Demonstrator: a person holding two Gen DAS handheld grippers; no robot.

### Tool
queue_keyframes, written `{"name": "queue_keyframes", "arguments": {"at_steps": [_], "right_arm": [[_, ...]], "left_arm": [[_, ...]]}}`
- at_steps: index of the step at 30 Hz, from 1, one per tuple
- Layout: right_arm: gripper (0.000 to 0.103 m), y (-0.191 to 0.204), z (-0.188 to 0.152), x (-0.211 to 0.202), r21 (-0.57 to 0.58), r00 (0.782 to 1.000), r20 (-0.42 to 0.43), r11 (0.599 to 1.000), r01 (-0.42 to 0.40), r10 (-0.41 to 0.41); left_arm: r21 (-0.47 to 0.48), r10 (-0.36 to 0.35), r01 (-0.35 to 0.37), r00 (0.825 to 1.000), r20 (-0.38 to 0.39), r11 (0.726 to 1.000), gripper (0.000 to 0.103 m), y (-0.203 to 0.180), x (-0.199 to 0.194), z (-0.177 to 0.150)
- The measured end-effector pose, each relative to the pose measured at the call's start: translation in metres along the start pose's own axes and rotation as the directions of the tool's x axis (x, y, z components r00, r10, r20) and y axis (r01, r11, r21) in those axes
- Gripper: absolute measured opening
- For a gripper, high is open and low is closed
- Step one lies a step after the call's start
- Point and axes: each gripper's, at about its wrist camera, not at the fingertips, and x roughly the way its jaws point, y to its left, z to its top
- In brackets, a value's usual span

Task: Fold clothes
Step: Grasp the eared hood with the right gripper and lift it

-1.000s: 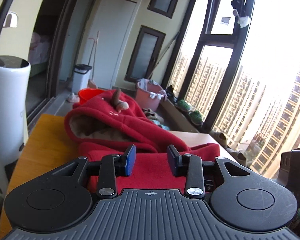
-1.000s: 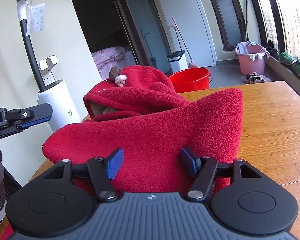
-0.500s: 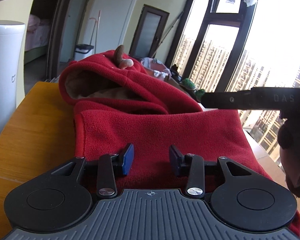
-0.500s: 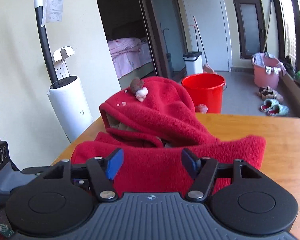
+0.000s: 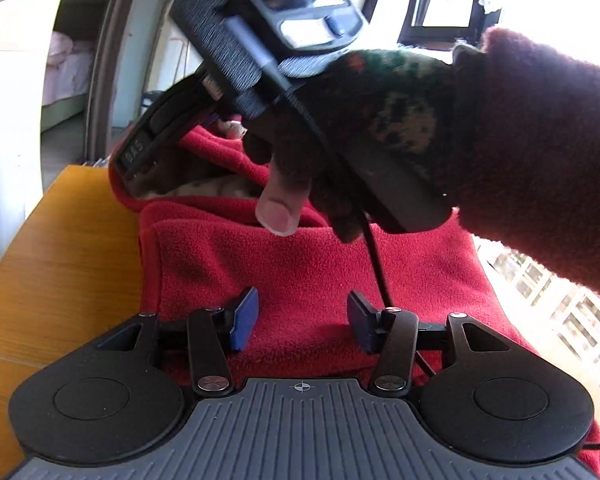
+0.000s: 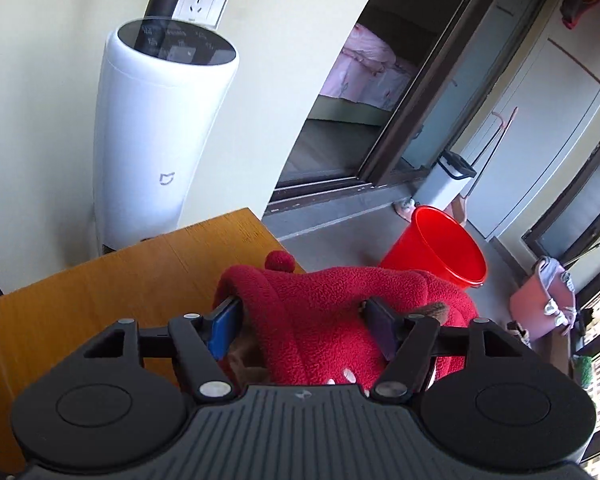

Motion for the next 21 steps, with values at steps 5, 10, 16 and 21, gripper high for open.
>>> {"name": "queue_keyframes", "arguments": {"at_steps": [5, 10, 16, 21], "right_arm": [[0.014, -0.039, 0.002, -0.038, 0.186, 0.993, 0.102, 0.982, 0.041, -0.061], [0.008, -0.113, -0.008, -0.159, 0.472, 0.935, 0.323, 0.882, -0.023, -0.149], [0.008, -0.128, -0.073, -0.269, 0.549, 0.877, 0.465, 0.818, -0.174, -0.126], [0.008, -0.099, -0.128, -0.296, 0.538, 0.891, 0.451, 0.813, -0.223, -0.054]], "left_arm": [[-0.001, -0.012, 0.012, 1.0, 0.002, 1.0, 0.06, 0.0, 0.001, -0.001], [-0.011, -0.023, 0.023, 1.0, 0.005, 1.0, 0.071, 0.001, 0.003, -0.001], [-0.024, -0.038, 0.038, 0.999, 0.009, 0.999, 0.074, 0.004, 0.005, -0.001], [-0.054, -0.08, 0.081, 0.997, 0.024, 0.995, 0.085, 0.011, 0.003, 0.0]]}}
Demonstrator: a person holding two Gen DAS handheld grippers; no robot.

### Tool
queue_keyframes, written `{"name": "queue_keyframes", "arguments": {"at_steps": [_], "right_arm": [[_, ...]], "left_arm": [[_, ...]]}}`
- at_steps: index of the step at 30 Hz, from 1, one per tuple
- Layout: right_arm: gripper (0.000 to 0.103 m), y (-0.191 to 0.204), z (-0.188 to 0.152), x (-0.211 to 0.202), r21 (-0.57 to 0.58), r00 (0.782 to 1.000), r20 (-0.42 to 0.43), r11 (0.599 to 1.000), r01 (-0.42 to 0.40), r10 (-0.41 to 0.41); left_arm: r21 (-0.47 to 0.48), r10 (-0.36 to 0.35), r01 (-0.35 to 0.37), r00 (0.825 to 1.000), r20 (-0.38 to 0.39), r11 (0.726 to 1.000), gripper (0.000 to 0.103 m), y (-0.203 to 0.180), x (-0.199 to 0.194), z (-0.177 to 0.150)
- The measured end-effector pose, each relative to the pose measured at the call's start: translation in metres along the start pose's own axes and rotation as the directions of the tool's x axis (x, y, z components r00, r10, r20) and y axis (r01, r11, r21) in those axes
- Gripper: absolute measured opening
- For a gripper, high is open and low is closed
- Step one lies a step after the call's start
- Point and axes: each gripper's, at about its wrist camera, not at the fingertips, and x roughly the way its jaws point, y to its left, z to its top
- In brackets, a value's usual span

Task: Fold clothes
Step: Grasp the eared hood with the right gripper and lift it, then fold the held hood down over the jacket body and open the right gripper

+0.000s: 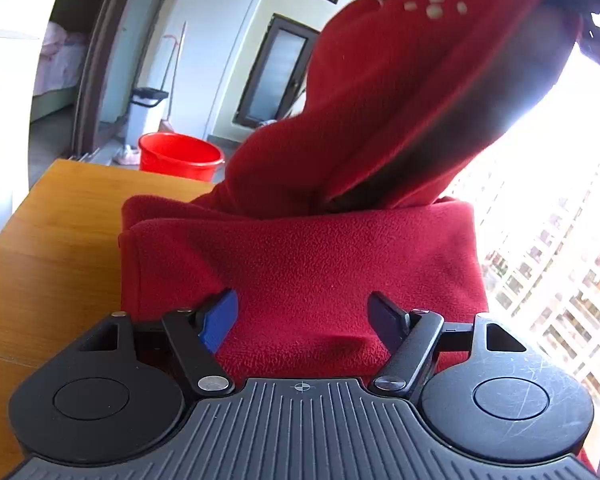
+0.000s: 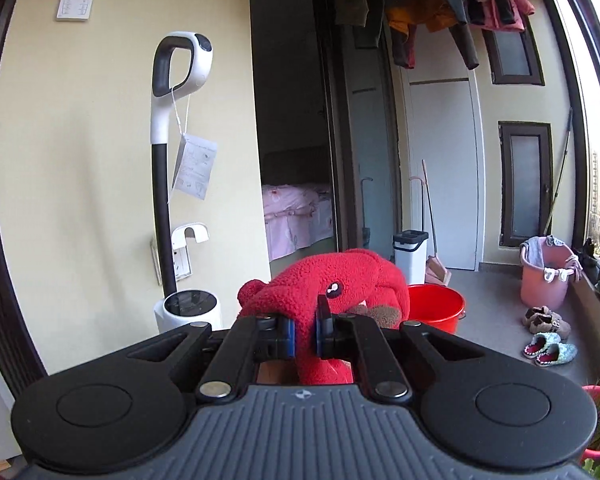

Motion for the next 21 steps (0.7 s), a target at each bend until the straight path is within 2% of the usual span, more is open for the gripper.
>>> {"name": "queue_keyframes", "arguments": {"at_steps": [3, 6, 8, 10, 12, 14, 16, 19, 21], "right_arm": [[0.008, -0.004, -0.033, -0.01, 0.06, 0.998, -0.048, 0.998, -0.026, 0.029], [0.008, -0.016, -0.071, -0.009, 0.239, 0.99, -0.069, 0.966, -0.101, 0.12], [0.009, -0.028, -0.099, -0.006, 0.388, 0.98, -0.067, 0.91, -0.146, 0.186], [0.009, -0.037, -0.132, 0.0, 0.536, 0.97, -0.068, 0.829, -0.16, 0.232], [0.009, -0.043, -0.165, 0.006, 0.635, 0.962, -0.096, 0.76, -0.138, 0.254], [0.009, -0.043, -0.191, 0.011, 0.678, 0.956, -0.139, 0.728, -0.098, 0.258], [0.009, -0.038, -0.205, 0.012, 0.673, 0.954, -0.166, 0.736, -0.074, 0.248], [0.013, -0.021, -0.196, 0.001, 0.546, 0.963, -0.183, 0.835, -0.067, 0.197], [0.017, -0.014, -0.186, -0.011, 0.46, 0.965, -0.189, 0.884, -0.075, 0.181]], "left_arm": [[-0.039, -0.067, 0.068, 0.998, 0.015, 0.997, 0.099, 0.004, -0.015, 0.004], [-0.033, -0.139, 0.14, 0.989, 0.042, 0.99, 0.101, 0.004, -0.037, 0.004], [-0.03, -0.171, 0.173, 0.983, 0.062, 0.985, 0.103, 0.006, -0.053, 0.004], [-0.04, -0.187, 0.191, 0.979, 0.079, 0.981, 0.103, 0.009, -0.066, 0.003], [-0.047, -0.176, 0.18, 0.981, 0.085, 0.983, 0.103, 0.007, -0.07, 0.005], [-0.053, -0.158, 0.163, 0.983, 0.089, 0.985, 0.103, 0.005, -0.072, 0.008], [-0.055, -0.134, 0.139, 0.987, 0.087, 0.989, 0.103, 0.002, -0.07, 0.01], [-0.019, -0.037, 0.037, 0.999, 0.039, 0.999, 0.103, -0.007, -0.055, 0.01], [0.028, 0.036, -0.036, 0.999, 0.011, 0.999, 0.103, -0.014, -0.045, 0.007]]}}
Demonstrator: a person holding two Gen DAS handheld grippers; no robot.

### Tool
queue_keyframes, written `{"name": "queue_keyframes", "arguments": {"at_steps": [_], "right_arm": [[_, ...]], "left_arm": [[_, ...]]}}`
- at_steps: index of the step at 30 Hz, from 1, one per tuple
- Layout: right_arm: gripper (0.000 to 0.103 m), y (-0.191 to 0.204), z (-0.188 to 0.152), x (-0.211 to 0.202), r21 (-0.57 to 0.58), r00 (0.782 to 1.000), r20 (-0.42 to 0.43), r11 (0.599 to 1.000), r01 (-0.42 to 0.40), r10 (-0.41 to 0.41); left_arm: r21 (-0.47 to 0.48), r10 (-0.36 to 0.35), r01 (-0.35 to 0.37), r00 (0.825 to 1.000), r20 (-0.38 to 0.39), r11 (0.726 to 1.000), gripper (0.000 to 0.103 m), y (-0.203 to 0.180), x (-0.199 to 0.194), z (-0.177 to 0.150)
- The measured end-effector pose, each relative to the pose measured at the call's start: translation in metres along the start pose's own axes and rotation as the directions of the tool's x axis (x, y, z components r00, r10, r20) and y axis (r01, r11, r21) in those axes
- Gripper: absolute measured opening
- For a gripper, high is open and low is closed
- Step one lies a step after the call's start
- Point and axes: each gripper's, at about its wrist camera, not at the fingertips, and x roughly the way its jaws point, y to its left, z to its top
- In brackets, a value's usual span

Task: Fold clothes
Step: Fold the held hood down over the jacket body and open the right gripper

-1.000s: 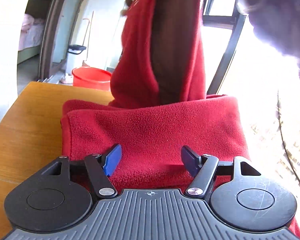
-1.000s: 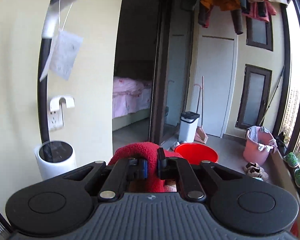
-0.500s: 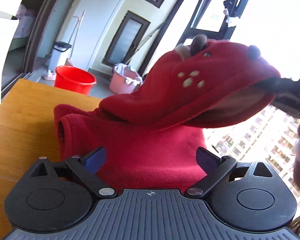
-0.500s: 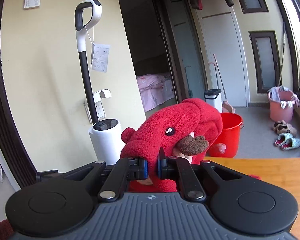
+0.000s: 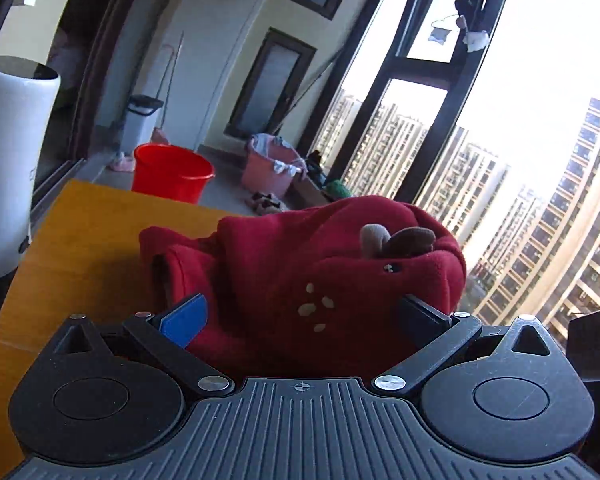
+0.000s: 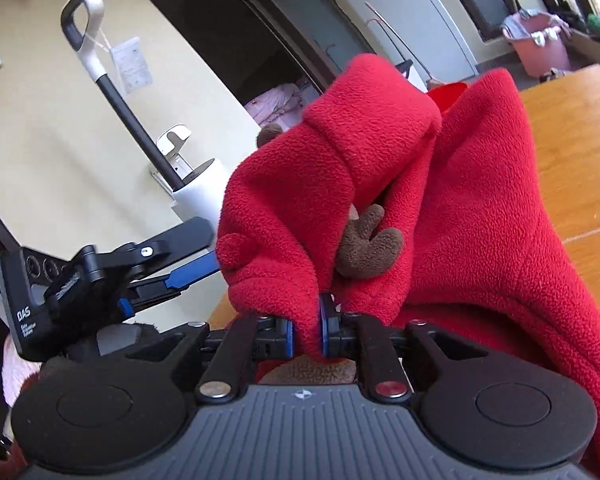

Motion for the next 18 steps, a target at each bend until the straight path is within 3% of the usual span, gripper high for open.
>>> {"name": "queue_keyframes", "arguments": {"at_steps": [3, 5, 7, 10, 12, 18], "right_arm": [[0.035, 0.015, 0.005, -0.022, -0.122, 1.0, 0.005, 0.992, 0.014, -0.014], [0.062, 0.023, 0.01, -0.039, -0.165, 1.0, 0.023, 0.986, 0.012, -0.008], [0.072, 0.027, 0.018, -0.051, -0.176, 0.998, 0.06, 0.984, 0.027, -0.016], [0.072, 0.026, 0.032, -0.057, -0.147, 0.993, 0.106, 0.987, 0.067, -0.051], [0.072, 0.017, 0.041, -0.046, -0.059, 0.991, 0.103, 0.994, 0.091, -0.084], [0.074, -0.014, 0.049, 0.022, 0.12, 0.994, -0.024, 0.986, 0.112, -0.11]], "left_arm": [[0.084, 0.076, -0.074, 0.997, -0.017, 0.994, 0.103, -0.011, 0.01, -0.004], [0.11, 0.094, -0.09, 0.995, -0.025, 0.99, 0.103, -0.017, 0.01, -0.007], [0.121, 0.101, -0.097, 0.995, -0.026, 0.988, 0.103, -0.019, 0.011, -0.01], [0.116, 0.097, -0.095, 0.995, -0.009, 0.989, 0.103, -0.019, 0.005, -0.013], [0.099, 0.081, -0.081, 0.997, 0.008, 0.992, 0.103, -0.017, -0.004, -0.016], [0.032, 0.008, -0.008, 1.0, 0.016, 0.999, 0.103, -0.005, -0.027, -0.031]]}}
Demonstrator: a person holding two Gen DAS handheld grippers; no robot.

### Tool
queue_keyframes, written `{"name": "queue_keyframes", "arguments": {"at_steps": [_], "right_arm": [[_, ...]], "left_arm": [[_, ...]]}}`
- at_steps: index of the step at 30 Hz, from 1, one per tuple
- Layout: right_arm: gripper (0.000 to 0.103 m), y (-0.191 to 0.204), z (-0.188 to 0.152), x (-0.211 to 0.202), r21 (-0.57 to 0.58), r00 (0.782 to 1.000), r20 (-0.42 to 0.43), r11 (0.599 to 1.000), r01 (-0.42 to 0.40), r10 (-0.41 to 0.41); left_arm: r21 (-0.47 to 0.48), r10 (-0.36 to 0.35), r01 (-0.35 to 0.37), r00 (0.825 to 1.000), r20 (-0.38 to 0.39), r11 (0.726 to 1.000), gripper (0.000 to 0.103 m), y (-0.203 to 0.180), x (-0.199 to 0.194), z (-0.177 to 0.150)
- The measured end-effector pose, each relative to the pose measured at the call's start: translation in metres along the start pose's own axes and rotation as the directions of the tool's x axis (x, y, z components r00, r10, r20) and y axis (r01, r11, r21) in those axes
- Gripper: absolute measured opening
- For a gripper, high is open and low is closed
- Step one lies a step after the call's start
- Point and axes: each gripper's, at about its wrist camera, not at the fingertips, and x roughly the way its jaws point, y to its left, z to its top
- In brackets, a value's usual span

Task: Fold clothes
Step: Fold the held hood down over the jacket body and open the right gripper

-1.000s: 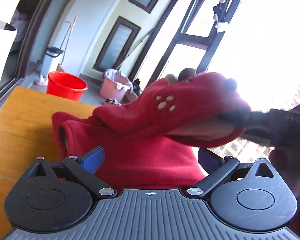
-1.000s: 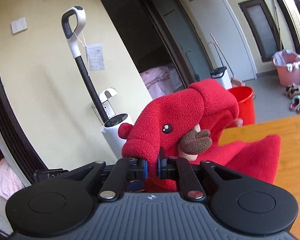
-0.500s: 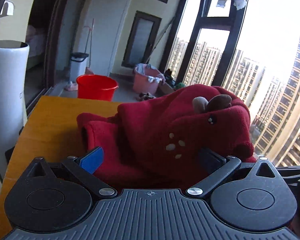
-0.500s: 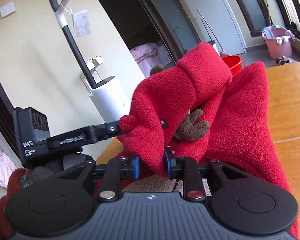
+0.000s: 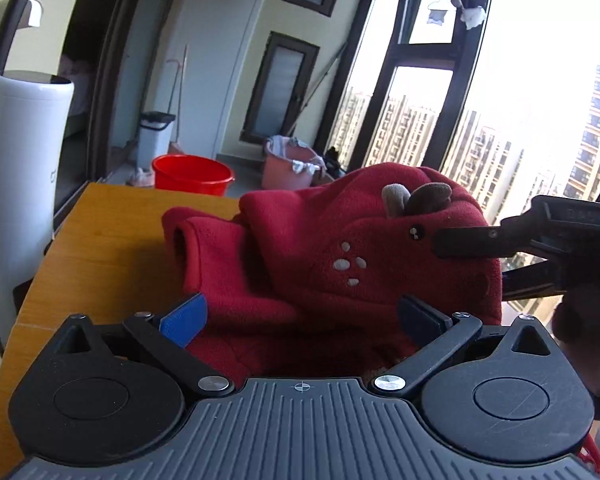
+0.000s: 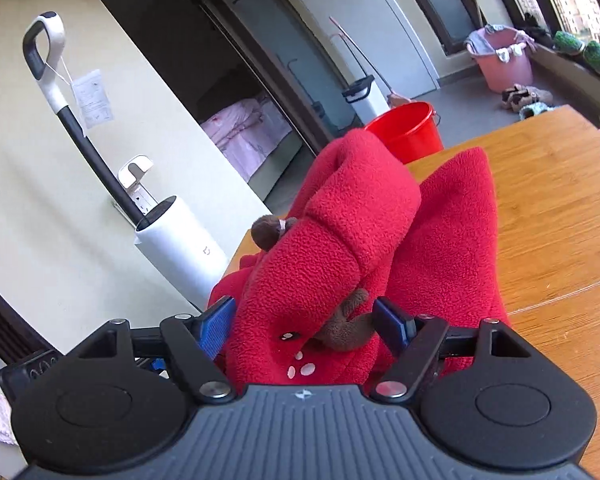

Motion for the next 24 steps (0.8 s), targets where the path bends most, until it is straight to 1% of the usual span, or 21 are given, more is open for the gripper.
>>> {"name": "queue_keyframes", "arguments": {"at_steps": [2, 3, 4, 5, 6, 7, 8, 9, 10, 11, 12, 13, 14, 15, 16, 17, 20, 21, 22, 23, 24], "right_arm": [[0.047, 0.006, 0.008, 0.02, 0.005, 0.999, -0.038, 1.0, -0.013, 0.014], [0.045, 0.012, 0.014, 0.029, 0.013, 0.998, -0.053, 0.999, -0.031, 0.032], [0.04, 0.014, 0.023, 0.033, 0.064, 0.994, -0.045, 0.994, -0.093, 0.096], [0.039, 0.016, 0.032, 0.034, 0.135, 0.983, -0.021, 0.975, -0.177, 0.181], [0.039, 0.015, 0.041, 0.033, 0.207, 0.964, 0.019, 0.943, -0.262, 0.264], [0.039, 0.011, 0.047, 0.029, 0.278, 0.934, 0.075, 0.892, -0.356, 0.35], [0.039, 0.004, 0.052, 0.026, 0.335, 0.898, 0.13, 0.834, -0.439, 0.42], [0.039, -0.003, 0.054, 0.025, 0.371, 0.87, 0.17, 0.788, -0.491, 0.462], [0.039, -0.011, 0.053, 0.024, 0.394, 0.856, 0.196, 0.761, -0.515, 0.478], [0.039, -0.017, 0.047, 0.023, 0.385, 0.879, 0.183, 0.79, -0.477, 0.441], [0.039, -0.02, 0.041, 0.023, 0.36, 0.913, 0.153, 0.839, -0.408, 0.378], [0.039, -0.024, 0.034, 0.022, 0.332, 0.942, 0.125, 0.882, -0.336, 0.311], [0.039, -0.028, 0.024, 0.025, 0.303, 0.967, 0.087, 0.918, -0.256, 0.241], [0.039, -0.032, 0.013, 0.03, 0.272, 0.985, 0.045, 0.946, -0.173, 0.167], [0.039, -0.037, 0.0, 0.034, 0.255, 0.992, 0.013, 0.959, -0.126, 0.127], [0.039, -0.043, -0.012, 0.034, 0.25, 0.993, 0.003, 0.962, -0.114, 0.117], [0.04, -0.045, -0.031, 0.021, 0.189, 0.992, 0.048, 0.974, -0.121, 0.114], [0.041, -0.042, -0.033, 0.016, 0.156, 0.993, 0.056, 0.982, -0.11, 0.103], [0.046, -0.039, -0.033, 0.011, 0.12, 0.994, 0.061, 0.988, -0.097, 0.09], [0.05, -0.035, -0.034, 0.008, 0.08, 0.995, 0.063, 0.994, -0.078, 0.073], [0.051, -0.03, -0.035, 0.007, 0.04, 0.996, 0.063, 0.997, -0.058, 0.056]], "left_arm": [[-0.016, -0.006, 0.006, 1.0, -0.016, 1.0, 0.103, 0.005, 0.0, -0.006], [-0.023, -0.002, 0.001, 1.0, -0.027, 1.0, 0.103, 0.008, 0.002, -0.009], [-0.029, -0.001, 0.0, 1.0, -0.028, 1.0, 0.103, 0.01, 0.003, -0.009], [-0.031, -0.002, 0.001, 1.0, -0.024, 1.0, 0.103, 0.011, 0.004, -0.008], [-0.031, -0.002, 0.001, 1.0, -0.026, 1.0, 0.103, 0.011, 0.005, -0.008], [-0.03, 0.0, -0.001, 1.0, -0.03, 1.0, 0.103, 0.011, 0.006, -0.008], [-0.029, 0.002, -0.003, 1.0, -0.031, 1.0, 0.103, 0.011, 0.007, -0.007], [-0.03, 0.001, -0.002, 1.0, -0.031, 1.0, 0.103, 0.011, 0.008, -0.007], [-0.031, 0.0, -0.001, 0.999, -0.032, 1.0, 0.103, 0.012, 0.008, -0.007], [-0.034, -0.001, 0.0, 0.999, -0.032, 0.999, 0.103, 0.012, 0.009, -0.007], [-0.036, -0.001, 0.0, 0.999, -0.033, 0.999, 0.103, 0.012, 0.009, -0.007], [-0.038, 0.0, -0.001, 0.999, -0.033, 0.999, 0.103, 0.013, 0.009, -0.007], [-0.04, 0.0, -0.001, 0.999, -0.033, 0.999, 0.103, 0.013, 0.009, -0.007], [-0.042, 0.0, -0.001, 0.999, -0.033, 0.999, 0.103, 0.013, 0.01, -0.007], [-0.043, 0.001, -0.002, 0.999, -0.033, 0.999, 0.103, 0.013, 0.01, -0.007], [-0.044, 0.001, -0.003, 0.999, -0.033, 0.999, 0.103, 0.013, 0.009, -0.007], [-0.043, 0.011, -0.012, 1.0, -0.027, 0.999, 0.103, 0.011, 0.005, -0.005], [-0.04, 0.015, -0.015, 1.0, -0.02, 0.999, 0.103, 0.01, 0.001, -0.003], [-0.036, 0.013, -0.013, 1.0, -0.002, 0.999, 0.103, 0.007, -0.003, 0.0], [-0.033, 0.007, -0.006, 1.0, 0.02, 0.999, 0.103, 0.004, -0.008, 0.004], [-0.03, -0.008, 0.009, 0.999, 0.052, 1.0, 0.103, 0.001, -0.015, 0.008]]}}
